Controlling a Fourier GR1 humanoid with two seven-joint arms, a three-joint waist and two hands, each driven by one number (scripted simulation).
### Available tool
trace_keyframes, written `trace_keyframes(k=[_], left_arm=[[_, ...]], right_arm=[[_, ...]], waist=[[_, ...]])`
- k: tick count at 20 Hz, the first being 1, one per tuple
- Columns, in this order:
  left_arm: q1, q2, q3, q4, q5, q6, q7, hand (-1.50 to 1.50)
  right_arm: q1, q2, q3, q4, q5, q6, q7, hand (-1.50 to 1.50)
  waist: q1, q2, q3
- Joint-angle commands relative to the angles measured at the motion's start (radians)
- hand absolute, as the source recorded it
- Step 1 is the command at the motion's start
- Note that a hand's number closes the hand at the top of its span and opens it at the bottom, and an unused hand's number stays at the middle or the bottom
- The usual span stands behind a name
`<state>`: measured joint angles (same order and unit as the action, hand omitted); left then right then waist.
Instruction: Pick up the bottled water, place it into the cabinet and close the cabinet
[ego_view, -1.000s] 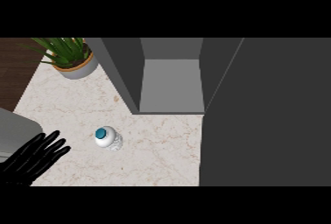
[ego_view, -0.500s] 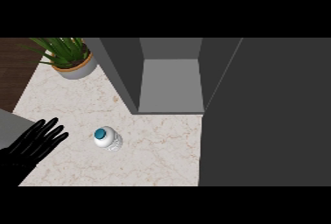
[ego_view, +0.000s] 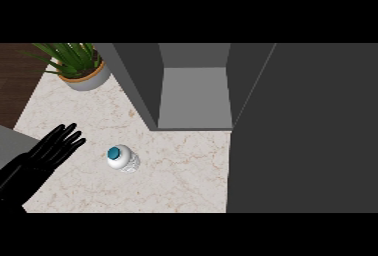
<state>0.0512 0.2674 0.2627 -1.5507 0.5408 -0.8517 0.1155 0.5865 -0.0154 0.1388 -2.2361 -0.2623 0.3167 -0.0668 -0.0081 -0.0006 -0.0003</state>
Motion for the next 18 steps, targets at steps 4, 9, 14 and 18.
trace_keyframes(k=[4,9,14,18], left_arm=[[-0.146,-0.012,0.027,0.249,-0.239,-0.032,-0.177,-1.5],[-0.183,-0.015,0.003,0.4,-0.382,-0.044,-0.313,-1.5],[-0.309,0.008,0.008,0.617,-0.432,-0.012,-0.369,-1.5],[-0.311,-0.022,-0.04,0.72,-0.546,0.042,-0.51,-1.5]], right_arm=[[0.038,-0.031,-0.021,-0.066,-0.054,0.026,0.025,-1.5],[0.057,-0.015,-0.003,-0.018,-0.026,0.022,-0.033,-1.5],[0.013,0.003,0.04,0.01,0.031,-0.001,-0.033,-1.5],[0.016,-0.008,0.031,-0.013,-0.015,0.007,-0.009,-1.5]], waist=[[-0.003,0.001,0.0],[-0.003,0.001,0.0],[-0.004,0.003,-0.001],[-0.004,0.003,-0.001]])
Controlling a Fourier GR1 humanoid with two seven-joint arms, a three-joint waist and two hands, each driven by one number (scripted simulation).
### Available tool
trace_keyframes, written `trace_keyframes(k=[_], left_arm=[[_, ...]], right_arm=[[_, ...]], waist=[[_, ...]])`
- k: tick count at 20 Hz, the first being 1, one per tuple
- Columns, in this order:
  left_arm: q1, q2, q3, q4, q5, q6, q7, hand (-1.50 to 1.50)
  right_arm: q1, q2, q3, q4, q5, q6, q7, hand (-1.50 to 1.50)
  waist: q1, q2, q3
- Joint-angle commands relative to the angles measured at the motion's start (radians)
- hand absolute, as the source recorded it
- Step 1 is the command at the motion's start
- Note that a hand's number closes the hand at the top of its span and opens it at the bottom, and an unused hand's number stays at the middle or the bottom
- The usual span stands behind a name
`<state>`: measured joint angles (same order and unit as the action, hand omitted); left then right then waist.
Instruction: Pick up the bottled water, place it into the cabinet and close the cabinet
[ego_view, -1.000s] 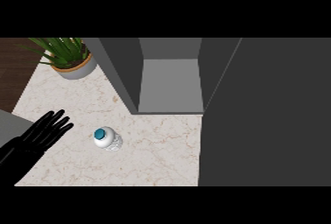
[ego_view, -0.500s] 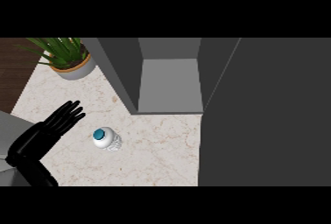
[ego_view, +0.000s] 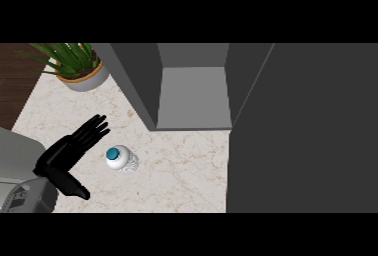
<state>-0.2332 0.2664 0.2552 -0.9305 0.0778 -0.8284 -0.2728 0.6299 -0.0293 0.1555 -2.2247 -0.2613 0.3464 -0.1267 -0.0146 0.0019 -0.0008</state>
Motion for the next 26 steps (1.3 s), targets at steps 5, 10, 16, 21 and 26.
trace_keyframes(k=[5,10,16,21,26], left_arm=[[-0.19,0.034,0.016,0.349,-0.039,-0.024,-0.097,-1.5],[-0.171,-0.009,-0.048,0.459,-0.137,0.029,-0.25,-1.5],[-0.261,0.015,-0.05,0.566,-0.153,0.027,-0.32,-1.5],[-0.244,-0.044,-0.087,0.619,-0.191,0.088,-0.395,-1.5],[-0.206,-0.078,-0.097,0.646,-0.185,0.069,-0.437,-1.5]], right_arm=[[0.014,0.014,0.048,0.003,0.025,-0.007,-0.008,-1.5],[0.077,0.017,0.075,-0.064,0.026,-0.011,0.005,-1.5],[0.009,-0.04,-0.023,-0.012,-0.027,0.034,-0.008,-1.5],[-0.015,-0.024,-0.025,0.044,-0.018,0.032,-0.036,-1.5],[0.0,0.007,0.04,-0.009,0.018,-0.011,0.01,-1.5]], waist=[[-0.009,0.002,-0.001],[-0.015,0.003,-0.002],[-0.016,0.006,-0.002],[-0.018,0.008,-0.002],[-0.015,0.008,-0.003]])
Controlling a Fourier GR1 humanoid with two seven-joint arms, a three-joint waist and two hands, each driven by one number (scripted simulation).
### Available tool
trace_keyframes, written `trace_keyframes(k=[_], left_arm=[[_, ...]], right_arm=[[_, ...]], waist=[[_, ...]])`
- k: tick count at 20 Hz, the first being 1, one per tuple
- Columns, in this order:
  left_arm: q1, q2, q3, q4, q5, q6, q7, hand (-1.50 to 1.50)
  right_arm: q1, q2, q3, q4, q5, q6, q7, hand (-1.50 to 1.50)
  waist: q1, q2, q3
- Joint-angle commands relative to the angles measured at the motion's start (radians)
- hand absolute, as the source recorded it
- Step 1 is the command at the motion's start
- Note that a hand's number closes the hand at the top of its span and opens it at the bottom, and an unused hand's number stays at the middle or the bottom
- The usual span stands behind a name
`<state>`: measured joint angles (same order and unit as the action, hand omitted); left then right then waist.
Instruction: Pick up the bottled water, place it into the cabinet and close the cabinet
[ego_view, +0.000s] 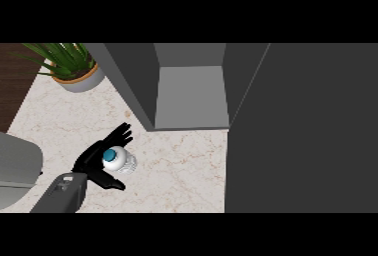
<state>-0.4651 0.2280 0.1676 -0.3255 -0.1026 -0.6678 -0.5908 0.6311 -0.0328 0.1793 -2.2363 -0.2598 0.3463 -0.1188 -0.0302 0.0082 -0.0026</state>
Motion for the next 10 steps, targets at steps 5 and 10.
trace_keyframes(k=[5,10], left_arm=[[-0.059,-0.01,0.019,0.063,0.056,-0.227,-0.012,-1.5],[-0.044,-0.07,0.008,0.085,0.053,-0.191,-0.024,-1.5]], right_arm=[[-0.045,0.005,-0.002,0.019,0.005,-0.021,0.024,-1.5],[-0.043,0.024,0.041,0.041,0.046,-0.022,0.001,-1.5]], waist=[[0.008,0.0,0.0],[-0.004,0.004,-0.002]])
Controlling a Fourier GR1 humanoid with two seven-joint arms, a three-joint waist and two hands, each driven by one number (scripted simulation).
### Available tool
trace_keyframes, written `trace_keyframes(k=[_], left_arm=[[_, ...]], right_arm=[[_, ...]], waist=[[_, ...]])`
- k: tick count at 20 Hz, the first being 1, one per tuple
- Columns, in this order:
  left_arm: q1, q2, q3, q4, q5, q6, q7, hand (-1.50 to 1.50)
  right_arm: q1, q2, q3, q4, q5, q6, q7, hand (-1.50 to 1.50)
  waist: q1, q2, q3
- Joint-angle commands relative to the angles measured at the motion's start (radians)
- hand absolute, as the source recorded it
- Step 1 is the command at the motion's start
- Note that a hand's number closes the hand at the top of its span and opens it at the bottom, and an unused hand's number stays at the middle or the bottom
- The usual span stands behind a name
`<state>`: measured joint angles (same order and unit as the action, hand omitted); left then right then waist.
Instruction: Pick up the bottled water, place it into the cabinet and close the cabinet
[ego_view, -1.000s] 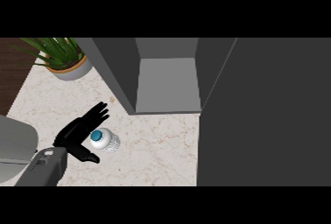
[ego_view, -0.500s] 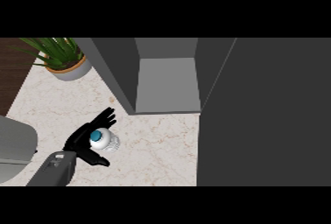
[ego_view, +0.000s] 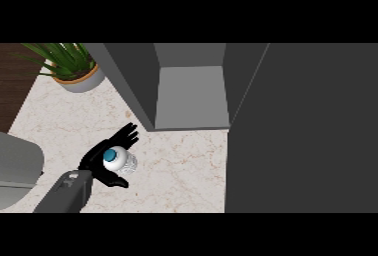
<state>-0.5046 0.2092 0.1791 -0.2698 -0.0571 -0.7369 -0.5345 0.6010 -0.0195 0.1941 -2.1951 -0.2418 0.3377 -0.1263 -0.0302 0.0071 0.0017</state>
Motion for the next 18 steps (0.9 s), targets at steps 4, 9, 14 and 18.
trace_keyframes(k=[4,9,14,18], left_arm=[[0.032,-0.029,-0.019,0.025,0.007,-0.198,-0.073,-1.5],[0.032,-0.057,-0.04,-0.007,0.005,-0.206,-0.081,-1.5],[0.024,-0.074,-0.058,-0.034,0.012,-0.223,-0.06,1.5],[0.023,-0.06,-0.048,-0.018,0.033,-0.257,-0.063,1.5]], right_arm=[[-0.02,-0.002,0.002,0.019,-0.003,-0.005,0.018,-1.5],[0.004,-0.028,-0.037,0.03,-0.05,0.034,-0.016,-1.5],[0.008,-0.013,-0.003,-0.026,-0.005,-0.011,0.031,-1.5],[-0.02,-0.006,-0.025,0.062,-0.012,0.007,-0.036,-1.5]], waist=[[0.003,0.003,-0.005],[-0.005,0.002,-0.005],[0.004,-0.002,-0.005],[0.0,0.002,-0.005]])
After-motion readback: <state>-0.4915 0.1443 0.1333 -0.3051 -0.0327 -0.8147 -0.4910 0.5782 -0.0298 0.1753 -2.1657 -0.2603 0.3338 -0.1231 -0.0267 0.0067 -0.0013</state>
